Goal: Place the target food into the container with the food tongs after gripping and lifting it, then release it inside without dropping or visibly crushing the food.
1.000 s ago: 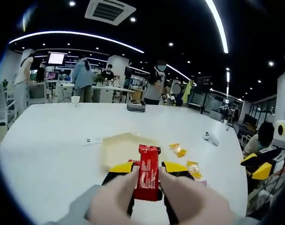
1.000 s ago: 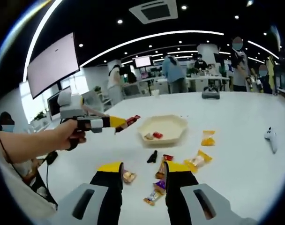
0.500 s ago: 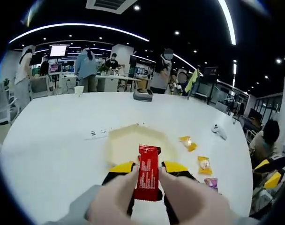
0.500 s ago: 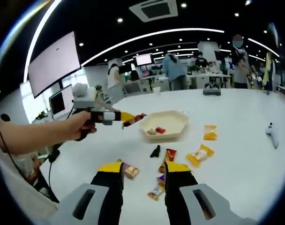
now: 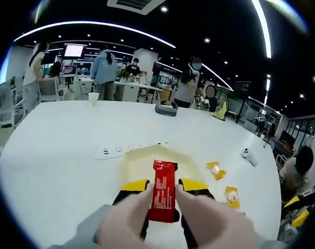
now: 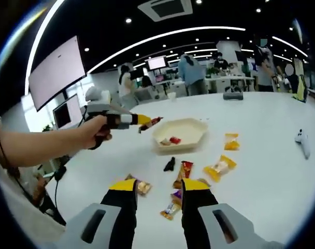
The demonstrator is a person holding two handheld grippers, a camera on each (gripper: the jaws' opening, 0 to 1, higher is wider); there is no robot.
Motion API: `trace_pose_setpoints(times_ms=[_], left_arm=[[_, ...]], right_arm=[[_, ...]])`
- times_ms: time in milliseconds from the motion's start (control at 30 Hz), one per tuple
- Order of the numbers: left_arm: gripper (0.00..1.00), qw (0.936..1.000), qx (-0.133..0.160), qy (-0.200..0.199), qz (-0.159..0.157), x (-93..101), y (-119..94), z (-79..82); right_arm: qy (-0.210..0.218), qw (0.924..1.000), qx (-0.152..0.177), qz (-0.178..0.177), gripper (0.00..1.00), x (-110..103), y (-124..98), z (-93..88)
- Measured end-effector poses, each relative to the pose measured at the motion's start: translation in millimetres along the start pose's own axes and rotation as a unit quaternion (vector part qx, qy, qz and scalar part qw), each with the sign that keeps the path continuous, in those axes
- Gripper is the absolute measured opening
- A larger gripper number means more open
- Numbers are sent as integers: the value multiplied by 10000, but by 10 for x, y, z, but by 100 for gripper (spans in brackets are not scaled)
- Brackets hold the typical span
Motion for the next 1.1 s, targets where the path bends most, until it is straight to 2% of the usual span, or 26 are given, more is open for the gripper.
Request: trace_pose_setpoints(times_ms=[300,467,533,633,700,767,867,1100], left_arm=[[20,9997,-3,245,56,34,172,26],[20,9993,-30,344,112,-43,329,21],[20,9987,-34,492,152,-67,397,35],[20,9988,-10,473,153,-75,431,68],[20,9985,-7,496,241,-97,487,83],[20,9983,28,448,382,-161,537,100],[20,9983,-29,174,553,-249,595,96],[20,9963,-87,353,774,-299,735,100]], right_arm=[[56,10000,-34,-19,32,94,8,-29],[93,9999,-37,-30,31,126,3,-33],[-51,9997,-218,-14,31,147,14,-60],[-52,9999,-80,-97,31,192,19,4],[98,9998,65,-141,31,201,21,29],[107,9999,24,-119,31,184,37,-4],[46,9999,-68,-59,31,147,46,-66],[165,9997,-95,-127,31,185,6,-132]])
Point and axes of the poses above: the point that each gripper's makers call its tool centre point, and the gripper's own axes: y roughly forward along the fingers, x roughly to its right, z roughly out of its top, the point moved 3 cm from there along -y, roughly backward along the fingers, and after that the axes turned 10 degrees about z, right-handed, at the moved point
